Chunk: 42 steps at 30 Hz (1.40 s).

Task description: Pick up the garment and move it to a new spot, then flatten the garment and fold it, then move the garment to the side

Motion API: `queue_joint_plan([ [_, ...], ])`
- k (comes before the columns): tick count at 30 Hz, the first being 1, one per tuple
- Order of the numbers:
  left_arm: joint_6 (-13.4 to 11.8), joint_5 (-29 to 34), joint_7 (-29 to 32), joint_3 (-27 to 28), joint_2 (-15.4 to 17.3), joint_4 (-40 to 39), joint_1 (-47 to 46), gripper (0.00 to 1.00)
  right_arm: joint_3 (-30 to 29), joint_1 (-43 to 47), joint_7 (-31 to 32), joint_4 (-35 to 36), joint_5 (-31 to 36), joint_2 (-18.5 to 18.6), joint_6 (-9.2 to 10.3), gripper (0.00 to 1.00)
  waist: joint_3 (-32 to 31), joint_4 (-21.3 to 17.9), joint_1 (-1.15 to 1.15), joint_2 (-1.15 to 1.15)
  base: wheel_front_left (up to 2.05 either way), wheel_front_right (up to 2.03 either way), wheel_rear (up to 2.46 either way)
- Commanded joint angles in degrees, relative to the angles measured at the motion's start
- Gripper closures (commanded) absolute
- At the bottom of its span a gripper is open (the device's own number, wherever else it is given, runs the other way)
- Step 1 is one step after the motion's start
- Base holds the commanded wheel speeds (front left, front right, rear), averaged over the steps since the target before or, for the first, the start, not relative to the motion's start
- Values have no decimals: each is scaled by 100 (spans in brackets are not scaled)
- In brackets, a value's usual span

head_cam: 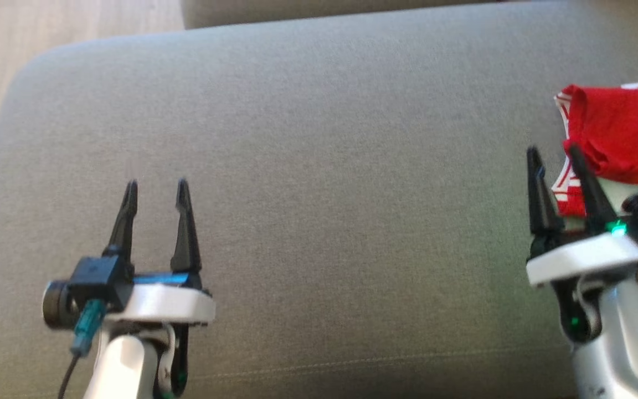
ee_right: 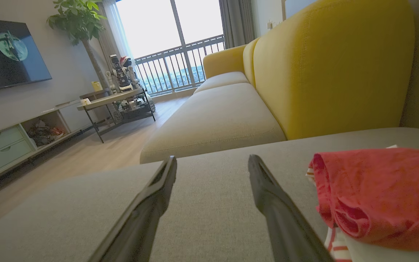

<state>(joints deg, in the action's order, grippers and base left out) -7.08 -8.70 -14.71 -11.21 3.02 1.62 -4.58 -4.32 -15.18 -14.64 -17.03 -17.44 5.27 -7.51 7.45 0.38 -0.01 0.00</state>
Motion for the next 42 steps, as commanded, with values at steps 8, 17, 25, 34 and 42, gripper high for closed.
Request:
queue_joint_plan([
  [8,-105,15,-29,278,-12,142,162,0,107,422,-36,450,598,-220,2,0,-187,77,1,0,0,0,0],
  [17,-104,14,-29,332,-13,-22,136,0,159,524,-36,506,554,-237,2,0,-180,80,1,0,0,0,0],
  [25,-144,23,-29,313,-13,-235,184,0,200,467,-36,538,587,-238,2,0,-123,33,1,0,0,0,0],
  [34,-93,-69,-29,383,-13,-194,177,0,265,483,-36,590,597,-238,2,0,-121,19,1,0,0,0,0],
  [42,-148,94,-29,362,-14,-315,182,0,308,497,-36,639,590,-239,2,0,-115,-6,1,0,0,0,0],
])
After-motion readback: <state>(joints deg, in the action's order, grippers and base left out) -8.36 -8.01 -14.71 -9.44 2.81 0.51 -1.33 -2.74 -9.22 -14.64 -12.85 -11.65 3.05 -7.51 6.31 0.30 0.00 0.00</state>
